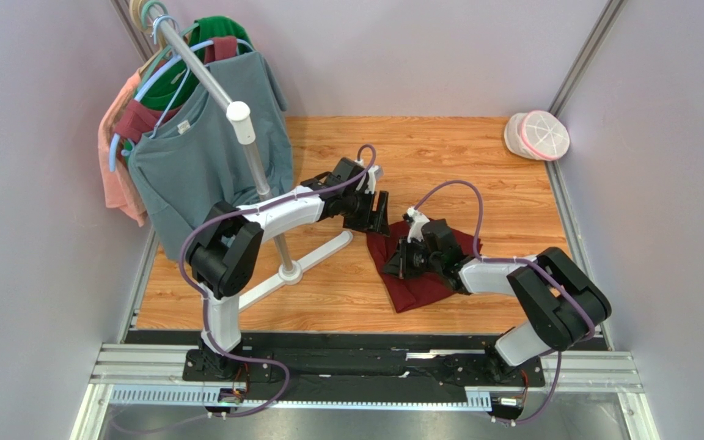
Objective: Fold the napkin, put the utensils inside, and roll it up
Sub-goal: Roll the napkin with the utensil
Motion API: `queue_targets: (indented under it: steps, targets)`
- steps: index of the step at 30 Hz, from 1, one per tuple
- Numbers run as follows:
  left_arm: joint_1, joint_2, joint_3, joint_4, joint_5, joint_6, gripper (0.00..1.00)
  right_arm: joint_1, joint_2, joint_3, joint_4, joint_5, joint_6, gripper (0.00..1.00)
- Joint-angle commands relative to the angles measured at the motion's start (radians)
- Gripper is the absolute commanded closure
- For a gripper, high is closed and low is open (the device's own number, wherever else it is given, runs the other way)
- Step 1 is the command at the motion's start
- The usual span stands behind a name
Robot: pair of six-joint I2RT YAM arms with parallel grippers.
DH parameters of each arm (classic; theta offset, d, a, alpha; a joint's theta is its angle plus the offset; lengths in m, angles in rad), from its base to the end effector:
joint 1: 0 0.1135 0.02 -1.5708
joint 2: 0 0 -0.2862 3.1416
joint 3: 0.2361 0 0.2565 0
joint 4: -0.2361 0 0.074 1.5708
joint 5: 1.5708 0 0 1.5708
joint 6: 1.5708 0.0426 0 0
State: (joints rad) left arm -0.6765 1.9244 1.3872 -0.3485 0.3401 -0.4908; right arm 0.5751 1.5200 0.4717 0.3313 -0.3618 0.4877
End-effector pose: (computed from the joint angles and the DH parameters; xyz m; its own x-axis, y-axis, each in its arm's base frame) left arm 0.3313 -0.2842 0.2175 -0.8883 0.1434 -0.4363 0.3811 0.7603 -0.5261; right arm 0.2165 0.1583 0.1384 -0.8304 -0.0160 -0.5569 -0.3888 0.7326 0.5587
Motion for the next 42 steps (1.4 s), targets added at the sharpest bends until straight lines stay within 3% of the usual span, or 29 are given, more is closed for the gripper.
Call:
queue_targets:
  steps: [1, 12, 20, 29, 38, 42]
  targets:
    - [-0.001, -0.067, -0.053, 0.048, -0.006, -0.011, 0.26, -0.038, 0.086, -0.077, -0.127, -0.108, -0.008, 1.00]
    - [-0.003, -0.041, -0.085, 0.075, -0.016, -0.043, 0.26, -0.084, 0.117, -0.091, -0.086, -0.157, 0.011, 1.00]
    - [-0.001, 0.022, -0.036, 0.017, -0.056, -0.040, 0.41, -0.084, 0.105, -0.090, -0.092, -0.151, 0.011, 1.00]
    - [-0.023, 0.082, -0.005, 0.006, -0.038, -0.042, 0.44, -0.087, 0.100, -0.082, -0.106, -0.126, 0.009, 1.00]
    - [-0.031, 0.134, 0.015, -0.032, -0.059, -0.048, 0.69, -0.090, 0.046, -0.071, -0.159, -0.109, 0.002, 1.00]
    - [-0.041, 0.151, 0.036, -0.069, -0.072, -0.028, 0.75, -0.084, -0.012, -0.048, -0.222, -0.114, 0.000, 0.91]
